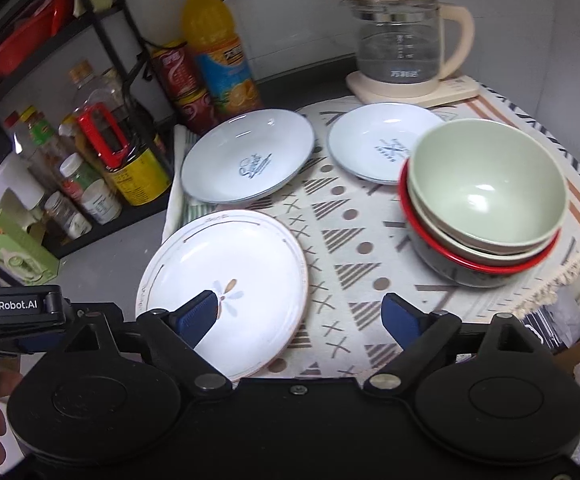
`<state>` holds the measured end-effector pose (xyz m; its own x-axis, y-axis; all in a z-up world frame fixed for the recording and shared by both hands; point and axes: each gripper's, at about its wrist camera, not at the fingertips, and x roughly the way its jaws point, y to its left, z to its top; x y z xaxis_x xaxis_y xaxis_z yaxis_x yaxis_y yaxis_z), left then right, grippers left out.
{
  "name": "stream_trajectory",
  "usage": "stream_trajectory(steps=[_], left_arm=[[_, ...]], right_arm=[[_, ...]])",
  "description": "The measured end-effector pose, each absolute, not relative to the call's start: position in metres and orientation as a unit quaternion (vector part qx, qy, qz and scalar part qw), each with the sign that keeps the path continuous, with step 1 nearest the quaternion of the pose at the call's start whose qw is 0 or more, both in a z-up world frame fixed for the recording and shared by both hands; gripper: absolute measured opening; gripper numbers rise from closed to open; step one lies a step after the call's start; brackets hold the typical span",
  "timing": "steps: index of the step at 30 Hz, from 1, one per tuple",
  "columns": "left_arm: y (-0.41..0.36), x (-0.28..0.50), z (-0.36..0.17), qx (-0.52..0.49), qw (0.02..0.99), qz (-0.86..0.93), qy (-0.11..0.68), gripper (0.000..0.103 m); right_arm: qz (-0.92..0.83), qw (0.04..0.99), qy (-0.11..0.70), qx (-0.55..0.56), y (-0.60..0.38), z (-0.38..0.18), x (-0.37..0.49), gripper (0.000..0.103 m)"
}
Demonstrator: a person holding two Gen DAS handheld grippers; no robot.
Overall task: Organize plates and bowls
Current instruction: 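Withdraw both grippers from the bowl stack toward the white plates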
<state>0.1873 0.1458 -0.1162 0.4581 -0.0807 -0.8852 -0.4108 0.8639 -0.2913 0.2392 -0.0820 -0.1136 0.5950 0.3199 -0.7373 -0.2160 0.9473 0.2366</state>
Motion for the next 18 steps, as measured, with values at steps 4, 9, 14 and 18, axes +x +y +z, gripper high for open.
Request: stream_trajectory(steps=[4, 9, 14, 18], left_arm=[[0.155, 0.192, -0.119, -0.250, 0.816, 0.108, 0.509, 0.085], [0.164, 0.206, -0.122, -0.266, 0.812, 0.116, 0.506, 0.085], [0.174, 0.223, -0.122, -0.296, 0.812, 0.118, 0.488, 0.085], [0.179, 0.241, -0.126, -0.310, 0.810, 0.123, 0.482, 0.085]], right_arm=[[0.157, 0.887, 0.430, 0.056, -0.075, -0.116, 0.248, 0.089], [0.163, 0.885, 0.433, 0.049, -0.069, -0.118, 0.262, 0.089], [0.158, 0.885, 0.434, 0.056, -0.067, -0.116, 0.284, 0.088], [0.153, 0.885, 0.435, 0.064, -0.067, -0.115, 0.303, 0.085]])
